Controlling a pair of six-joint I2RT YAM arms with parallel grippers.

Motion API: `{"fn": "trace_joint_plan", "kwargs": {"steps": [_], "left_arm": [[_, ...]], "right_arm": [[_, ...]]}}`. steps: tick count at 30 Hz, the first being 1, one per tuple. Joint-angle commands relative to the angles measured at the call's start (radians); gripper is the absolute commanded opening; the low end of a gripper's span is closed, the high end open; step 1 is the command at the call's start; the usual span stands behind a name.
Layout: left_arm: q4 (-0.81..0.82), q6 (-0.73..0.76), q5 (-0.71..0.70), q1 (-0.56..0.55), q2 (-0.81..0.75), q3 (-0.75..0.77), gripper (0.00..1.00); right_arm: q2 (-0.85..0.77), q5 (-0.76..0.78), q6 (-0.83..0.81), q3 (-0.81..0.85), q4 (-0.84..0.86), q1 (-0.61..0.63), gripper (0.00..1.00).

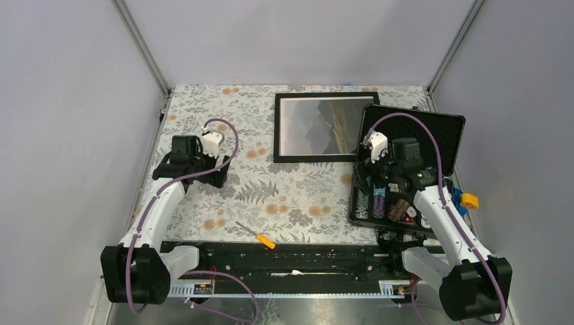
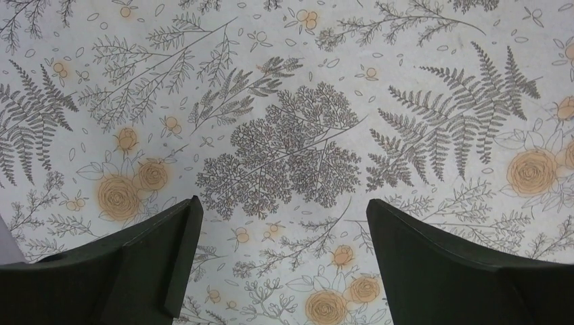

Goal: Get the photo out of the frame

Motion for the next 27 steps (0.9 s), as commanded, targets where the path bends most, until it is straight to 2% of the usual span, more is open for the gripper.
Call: {"fn": "trace_joint_plan", "kwargs": {"steps": [1, 5, 7, 14, 21, 27], "left_arm": [[0.082, -0.033, -0.004, -0.015, 0.046, 0.047, 0.99], [0.134, -0.109, -0.014, -0.058, 0.157, 0.155, 0.99], [0.202, -0.202, -0.087, -0.097, 0.216, 0.205, 0.99], [0.325, -0.337, -0.272, -0.293, 0.465, 0.42, 0.99], [0.376, -0.503, -0.321, -0.361, 0.766, 0.638, 0.99], [0.414, -0.589, -0.313, -0.382, 0.913, 0.727, 0.99]], "right_arm": [[-0.005, -0.04, 0.031, -0.002, 0.034, 0.009, 1.0], [0.02, -0.077, 0.028, 0.029, 0.014, 0.011, 1.0], [0.024, -0.089, 0.033, 0.046, 0.007, 0.011, 1.0], [0.034, -0.054, 0.064, 0.044, 0.023, 0.011, 1.0], [-0.069, -0.013, 0.141, -0.024, 0.128, 0.011, 1.0], [-0.062, 0.002, 0.141, -0.035, 0.137, 0.011, 1.0]]}}
